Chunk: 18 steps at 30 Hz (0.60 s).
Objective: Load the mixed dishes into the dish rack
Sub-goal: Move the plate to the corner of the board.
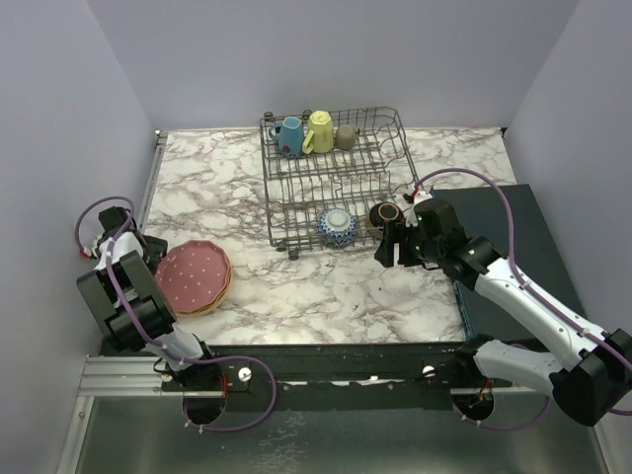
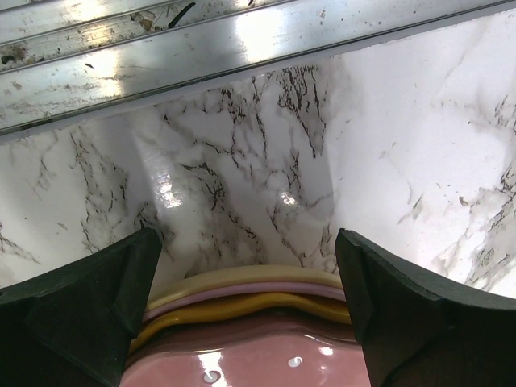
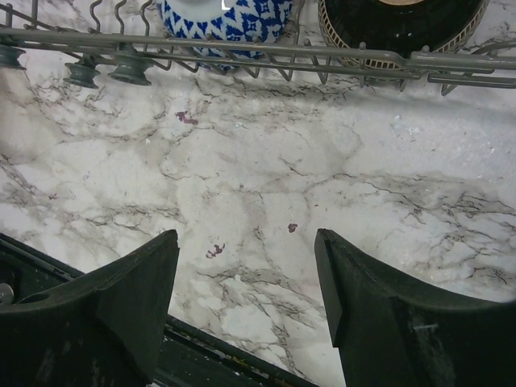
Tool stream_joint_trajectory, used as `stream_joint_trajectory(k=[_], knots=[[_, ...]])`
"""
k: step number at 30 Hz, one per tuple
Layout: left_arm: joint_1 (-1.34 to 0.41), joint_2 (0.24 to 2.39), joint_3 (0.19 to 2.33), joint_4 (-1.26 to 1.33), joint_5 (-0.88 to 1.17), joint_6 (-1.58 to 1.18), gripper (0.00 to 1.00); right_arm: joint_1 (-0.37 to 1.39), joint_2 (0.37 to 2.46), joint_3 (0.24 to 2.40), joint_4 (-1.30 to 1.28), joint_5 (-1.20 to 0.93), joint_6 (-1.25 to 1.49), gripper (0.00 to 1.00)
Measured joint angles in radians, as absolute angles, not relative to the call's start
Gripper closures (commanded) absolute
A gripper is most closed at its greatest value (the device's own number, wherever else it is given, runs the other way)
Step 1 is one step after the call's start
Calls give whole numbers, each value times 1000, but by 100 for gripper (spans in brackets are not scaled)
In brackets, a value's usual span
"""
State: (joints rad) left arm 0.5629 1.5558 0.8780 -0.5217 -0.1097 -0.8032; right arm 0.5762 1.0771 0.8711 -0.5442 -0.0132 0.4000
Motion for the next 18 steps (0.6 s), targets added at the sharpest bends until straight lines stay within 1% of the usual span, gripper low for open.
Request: stream_joint_trajectory(k=[6, 18], knots=[[537, 1543, 863, -505, -128, -795, 1, 577, 1077, 871, -541, -20, 400, 25], [410, 1499, 818, -476, -142, -822, 1, 577, 1077, 871, -540, -27, 404, 25]])
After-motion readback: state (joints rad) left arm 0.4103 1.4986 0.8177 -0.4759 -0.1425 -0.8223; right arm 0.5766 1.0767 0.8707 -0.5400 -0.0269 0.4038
